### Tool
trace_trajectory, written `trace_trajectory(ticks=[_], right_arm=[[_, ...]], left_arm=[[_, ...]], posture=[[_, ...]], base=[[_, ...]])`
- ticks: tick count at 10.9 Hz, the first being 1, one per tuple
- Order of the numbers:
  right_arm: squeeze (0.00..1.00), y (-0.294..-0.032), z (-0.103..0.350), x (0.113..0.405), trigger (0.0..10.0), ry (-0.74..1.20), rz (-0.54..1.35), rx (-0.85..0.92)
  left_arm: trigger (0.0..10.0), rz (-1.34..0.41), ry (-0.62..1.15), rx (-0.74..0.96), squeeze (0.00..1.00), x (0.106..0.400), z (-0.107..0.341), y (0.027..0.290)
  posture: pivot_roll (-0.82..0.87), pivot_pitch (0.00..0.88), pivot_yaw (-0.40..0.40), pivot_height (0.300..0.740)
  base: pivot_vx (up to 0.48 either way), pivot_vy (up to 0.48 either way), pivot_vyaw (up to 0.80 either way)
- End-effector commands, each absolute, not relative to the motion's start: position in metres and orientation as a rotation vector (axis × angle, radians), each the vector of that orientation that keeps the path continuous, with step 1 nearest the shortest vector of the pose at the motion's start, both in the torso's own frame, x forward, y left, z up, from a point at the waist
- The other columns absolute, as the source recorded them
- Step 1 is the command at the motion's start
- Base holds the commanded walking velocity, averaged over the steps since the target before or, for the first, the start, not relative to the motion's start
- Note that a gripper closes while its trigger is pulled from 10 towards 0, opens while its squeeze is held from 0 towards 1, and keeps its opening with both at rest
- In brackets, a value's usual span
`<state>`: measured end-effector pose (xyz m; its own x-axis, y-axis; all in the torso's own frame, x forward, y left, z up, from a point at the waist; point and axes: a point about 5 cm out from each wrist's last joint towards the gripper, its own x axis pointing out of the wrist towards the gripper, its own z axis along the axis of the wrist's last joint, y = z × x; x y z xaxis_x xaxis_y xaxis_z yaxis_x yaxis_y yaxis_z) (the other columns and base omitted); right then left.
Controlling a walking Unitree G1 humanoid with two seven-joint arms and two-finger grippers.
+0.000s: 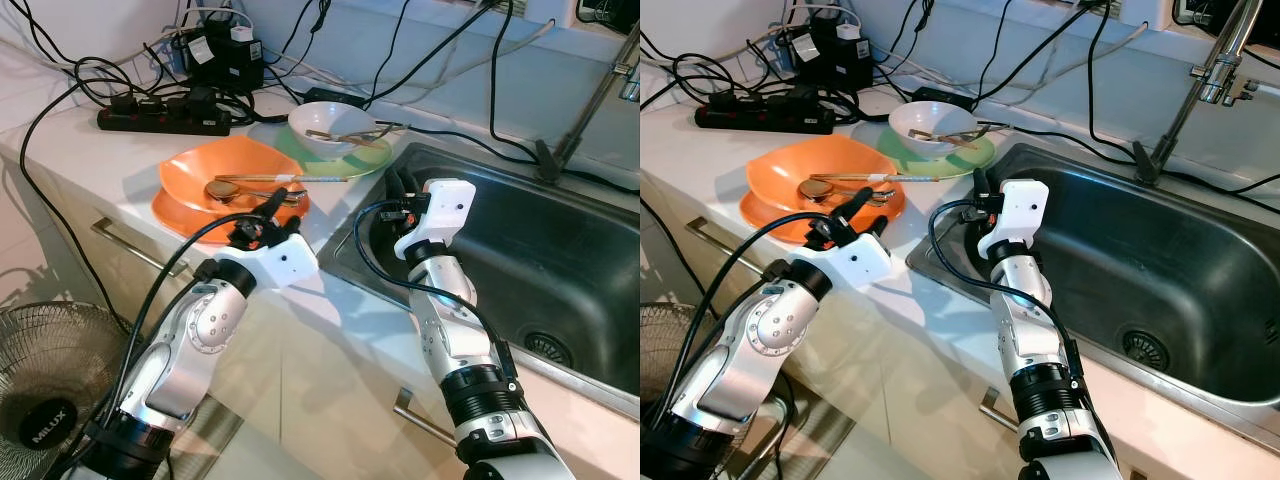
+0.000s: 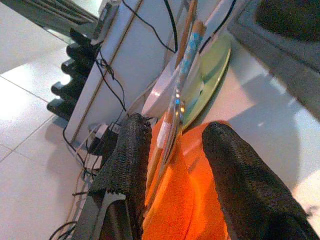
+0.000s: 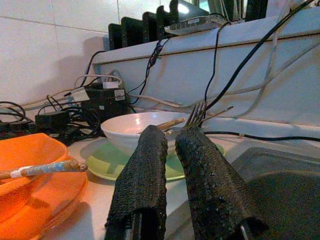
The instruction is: Kitchen organization
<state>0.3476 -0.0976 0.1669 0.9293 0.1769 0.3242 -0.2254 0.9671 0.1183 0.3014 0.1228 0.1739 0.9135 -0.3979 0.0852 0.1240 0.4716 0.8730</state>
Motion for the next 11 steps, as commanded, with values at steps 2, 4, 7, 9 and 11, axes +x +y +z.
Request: trace_trajectory(ticks=[2,4,7,9,11], right_arm=[[0.00,-0.101,0.169,0.349,10.0,-0.325,0.196,0.160],[0.00,-0.101,0.168,0.349,10.0,-0.323,0.194,0.161],[0.00,-0.100,0.167,0.348,10.0,-0.319,0.192,0.164],[0.00,-0.102,0.167,0.348,10.0,-0.318,0.184,0.160],[0.00,-0.103,0.167,0.349,10.0,-0.317,0.179,0.159]], left_arm=[[10.0,-0.298,-0.305,1.054,0.00,0.306,0.178,0.126],[2.8,-0.292,-0.308,1.060,0.00,0.309,0.178,0.125],[0.0,-0.303,-0.322,1.051,0.00,0.317,0.177,0.117],[0.0,-0.309,-0.329,1.047,0.00,0.320,0.178,0.115],[0.0,-0.316,-0.336,1.049,0.00,0.319,0.177,0.114]], posture=[[0.22,0.000,-0.064,0.740],[0.22,0.000,-0.066,0.740],[0.22,0.004,-0.065,0.740],[0.21,0.007,-0.059,0.740],[0.21,0.009,-0.058,0.740]], base=[[0.000,0.000,0.00],[0.000,0.000,0.00],[0.000,0.000,0.00],[0.000,0.000,0.00],[0.000,0.000,0.00]])
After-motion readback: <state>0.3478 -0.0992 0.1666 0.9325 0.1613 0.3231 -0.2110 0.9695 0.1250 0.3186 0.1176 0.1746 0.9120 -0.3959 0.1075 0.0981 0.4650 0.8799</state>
